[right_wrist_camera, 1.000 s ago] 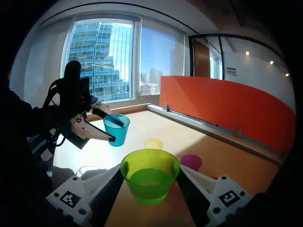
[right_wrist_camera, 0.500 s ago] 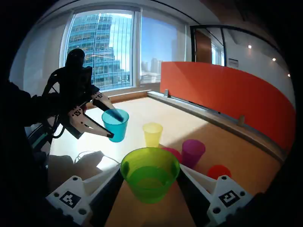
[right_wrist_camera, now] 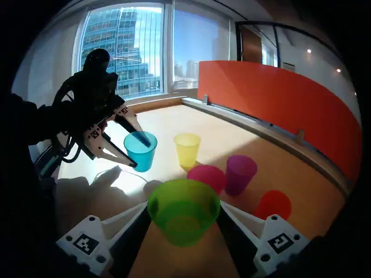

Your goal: Pour water

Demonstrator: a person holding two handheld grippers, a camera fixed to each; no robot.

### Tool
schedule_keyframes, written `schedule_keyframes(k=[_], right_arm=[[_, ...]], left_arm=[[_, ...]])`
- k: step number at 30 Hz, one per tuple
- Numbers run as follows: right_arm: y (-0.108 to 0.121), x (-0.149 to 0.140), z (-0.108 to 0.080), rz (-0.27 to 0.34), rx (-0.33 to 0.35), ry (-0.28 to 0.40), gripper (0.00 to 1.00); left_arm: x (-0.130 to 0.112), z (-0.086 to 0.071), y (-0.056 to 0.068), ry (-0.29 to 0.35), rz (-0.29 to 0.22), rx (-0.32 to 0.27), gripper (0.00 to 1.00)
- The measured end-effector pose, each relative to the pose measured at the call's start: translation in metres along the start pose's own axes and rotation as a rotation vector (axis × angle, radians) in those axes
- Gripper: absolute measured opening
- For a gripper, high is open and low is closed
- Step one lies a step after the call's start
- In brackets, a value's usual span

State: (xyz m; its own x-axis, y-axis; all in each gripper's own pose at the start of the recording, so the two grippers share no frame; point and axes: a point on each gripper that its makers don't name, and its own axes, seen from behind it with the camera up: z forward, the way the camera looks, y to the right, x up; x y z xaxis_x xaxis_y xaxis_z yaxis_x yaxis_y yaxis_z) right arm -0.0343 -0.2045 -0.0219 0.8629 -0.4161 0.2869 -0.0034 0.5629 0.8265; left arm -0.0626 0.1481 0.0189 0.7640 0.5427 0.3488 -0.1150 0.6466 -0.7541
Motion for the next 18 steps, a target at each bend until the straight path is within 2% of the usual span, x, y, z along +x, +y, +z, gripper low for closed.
schedule_keyframes(k=[7,18], right_arm=[[-0.001,-0.009,0.007,0.000,0.013,-0.022,0.91],[0.000,-0.019,0.015,0.001,0.011,-0.042,0.90]], left_arm=[[-0.014,0.011,0.001,-0.037,-0.004,-0.014,0.82],[-0.024,0.021,0.001,-0.042,-0.030,-0.031,0.82]])
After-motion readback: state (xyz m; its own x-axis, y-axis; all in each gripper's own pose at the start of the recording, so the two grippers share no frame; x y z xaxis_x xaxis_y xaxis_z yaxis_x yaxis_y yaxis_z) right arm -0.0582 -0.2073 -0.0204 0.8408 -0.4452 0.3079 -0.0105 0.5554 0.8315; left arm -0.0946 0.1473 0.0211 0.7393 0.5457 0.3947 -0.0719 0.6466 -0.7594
